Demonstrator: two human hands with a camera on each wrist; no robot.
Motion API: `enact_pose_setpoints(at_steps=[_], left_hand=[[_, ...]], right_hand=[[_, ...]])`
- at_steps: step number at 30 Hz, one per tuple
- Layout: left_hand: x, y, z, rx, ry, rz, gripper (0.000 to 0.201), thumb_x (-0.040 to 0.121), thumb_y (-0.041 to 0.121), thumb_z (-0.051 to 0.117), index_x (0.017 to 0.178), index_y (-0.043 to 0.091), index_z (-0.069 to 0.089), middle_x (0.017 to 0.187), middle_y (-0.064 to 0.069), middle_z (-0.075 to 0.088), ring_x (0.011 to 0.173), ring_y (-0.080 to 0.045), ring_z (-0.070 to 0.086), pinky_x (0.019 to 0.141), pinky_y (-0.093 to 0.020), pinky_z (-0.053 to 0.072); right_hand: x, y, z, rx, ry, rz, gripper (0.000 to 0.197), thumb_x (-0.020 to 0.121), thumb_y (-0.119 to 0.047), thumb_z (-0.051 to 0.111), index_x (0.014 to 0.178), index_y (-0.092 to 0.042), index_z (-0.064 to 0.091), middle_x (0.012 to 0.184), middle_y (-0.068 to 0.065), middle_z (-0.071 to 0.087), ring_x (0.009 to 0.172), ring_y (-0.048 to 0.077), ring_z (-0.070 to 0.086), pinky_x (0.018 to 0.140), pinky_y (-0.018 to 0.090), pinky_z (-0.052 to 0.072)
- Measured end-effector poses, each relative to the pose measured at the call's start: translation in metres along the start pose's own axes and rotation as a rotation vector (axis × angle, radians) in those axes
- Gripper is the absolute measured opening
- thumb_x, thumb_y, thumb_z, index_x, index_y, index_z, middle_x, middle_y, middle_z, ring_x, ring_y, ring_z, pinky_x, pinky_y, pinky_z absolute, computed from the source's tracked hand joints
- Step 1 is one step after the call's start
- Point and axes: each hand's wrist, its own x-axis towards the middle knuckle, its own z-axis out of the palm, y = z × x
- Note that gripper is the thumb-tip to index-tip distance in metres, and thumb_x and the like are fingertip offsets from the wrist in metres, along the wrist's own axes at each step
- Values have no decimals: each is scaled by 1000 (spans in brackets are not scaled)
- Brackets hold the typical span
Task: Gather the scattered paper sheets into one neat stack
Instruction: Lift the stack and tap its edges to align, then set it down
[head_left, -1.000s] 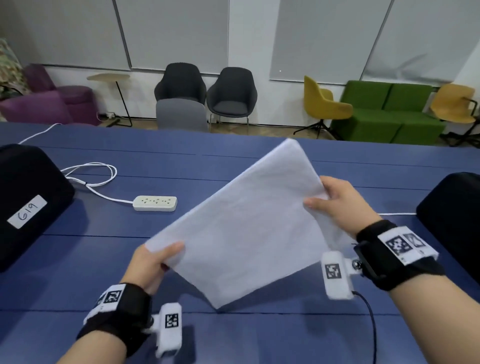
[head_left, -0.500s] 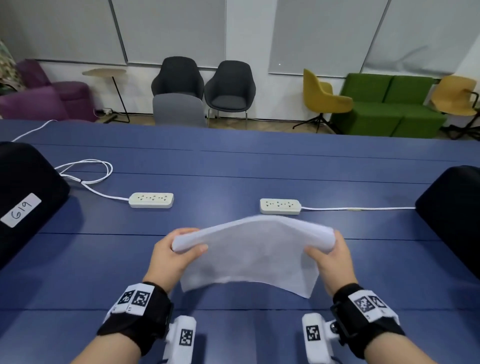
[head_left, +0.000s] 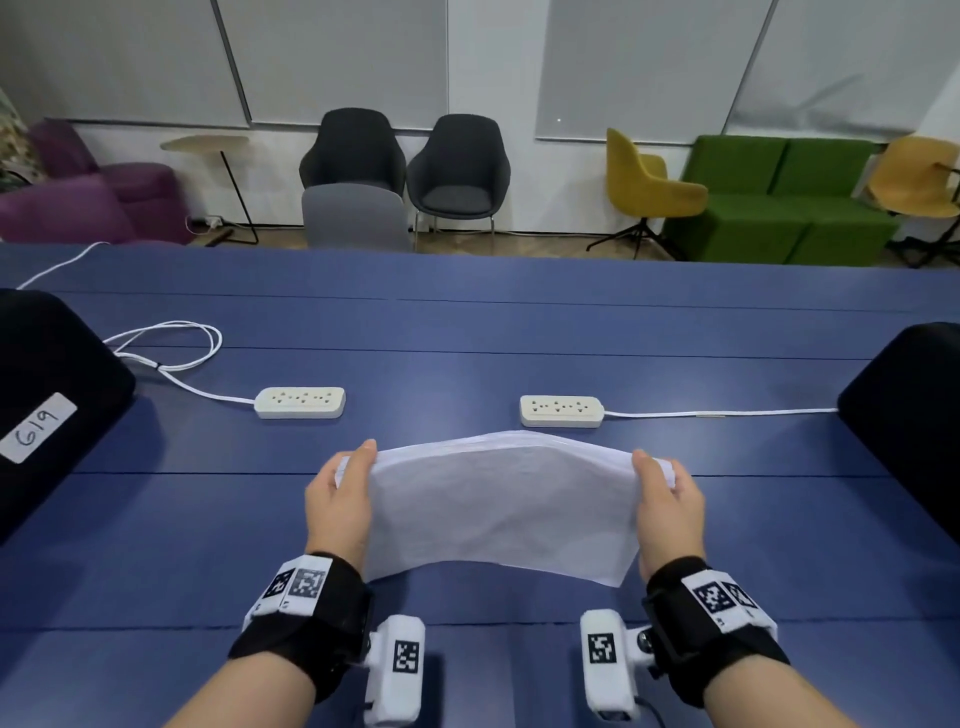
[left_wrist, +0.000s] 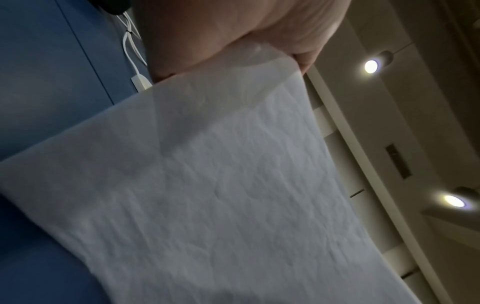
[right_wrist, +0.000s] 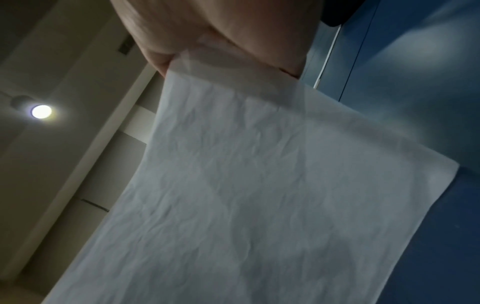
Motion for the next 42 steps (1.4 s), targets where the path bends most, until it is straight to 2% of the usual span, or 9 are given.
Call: enact_pose_setpoints(at_steps=[3, 6, 10, 16, 22, 26, 33, 37, 42], left_hand=[[1, -4, -9, 8, -149, 42, 29, 70, 50, 67, 75, 22, 64, 73, 9, 64, 71, -13, 58, 69, -28, 44], [2, -18, -21, 142, -302, 24, 48, 55, 36, 81, 98, 18, 69, 90, 6, 77, 87, -9, 71, 73, -22, 55], [3, -21, -21, 146, -273, -49, 25, 62, 17, 79, 87, 15, 72, 77, 10, 78, 84, -23, 71, 70, -29, 55], [-2, 12, -22, -46, -314, 96, 29, 74, -4, 73, 100, 10, 71, 92, 2, 78, 83, -9, 73, 72, -21, 57], [-2, -15, -31, 16, -335, 1, 61, 35, 40, 94, 88, 16, 76, 89, 1, 78, 80, -9, 72, 69, -20, 56], [-6, -19, -20, 30, -293, -35, 20, 59, 18, 80, 79, 16, 78, 83, 2, 79, 75, -12, 72, 66, -22, 55], [-3, -8, -37, 110, -454, 83, 52, 49, 29, 83, 97, 12, 71, 91, 5, 76, 80, -6, 68, 69, -13, 51], [-1, -16, -29, 100, -356, 10, 42, 48, 32, 84, 84, 14, 75, 84, 2, 78, 78, -11, 70, 76, -28, 53], [0, -3, -40, 107, -421, 95, 35, 51, 30, 82, 84, 18, 78, 86, 3, 78, 78, -8, 70, 68, -17, 53]], right_hand=[[4, 2, -5, -13, -105, -35, 24, 87, -32, 62, 68, -20, 53, 62, -10, 58, 61, 18, 51, 59, 30, 42], [6, 7, -12, -92, -258, -44, 25, 79, -15, 75, 98, -19, 59, 91, -2, 70, 80, 17, 66, 71, 30, 52], [7, 6, -12, -168, -276, -65, 35, 78, 10, 66, 94, -22, 64, 80, -9, 74, 77, 12, 68, 66, 21, 54], [4, -33, -12, -21, -345, -181, 35, 82, 14, 59, 107, -11, 60, 90, -5, 70, 76, -3, 68, 66, 10, 52], [3, -1, -15, -182, -246, -97, 48, 74, 26, 42, 82, -19, 57, 76, 0, 60, 71, 19, 56, 55, 16, 49], [2, 9, -11, -161, -206, -100, 46, 73, 23, 44, 79, -20, 60, 75, -1, 59, 71, 17, 52, 58, 16, 47], [2, -3, -21, -119, -265, -103, 27, 54, -1, 47, 77, -14, 51, 69, 2, 50, 51, -1, 47, 49, 11, 39], [4, 6, -14, -179, -252, -67, 20, 53, -3, 48, 72, -8, 53, 61, -7, 52, 62, 15, 44, 56, 26, 35], [7, -9, -21, -100, -296, -117, 24, 67, 12, 51, 69, -12, 48, 52, -15, 50, 48, 0, 41, 46, 12, 34]])
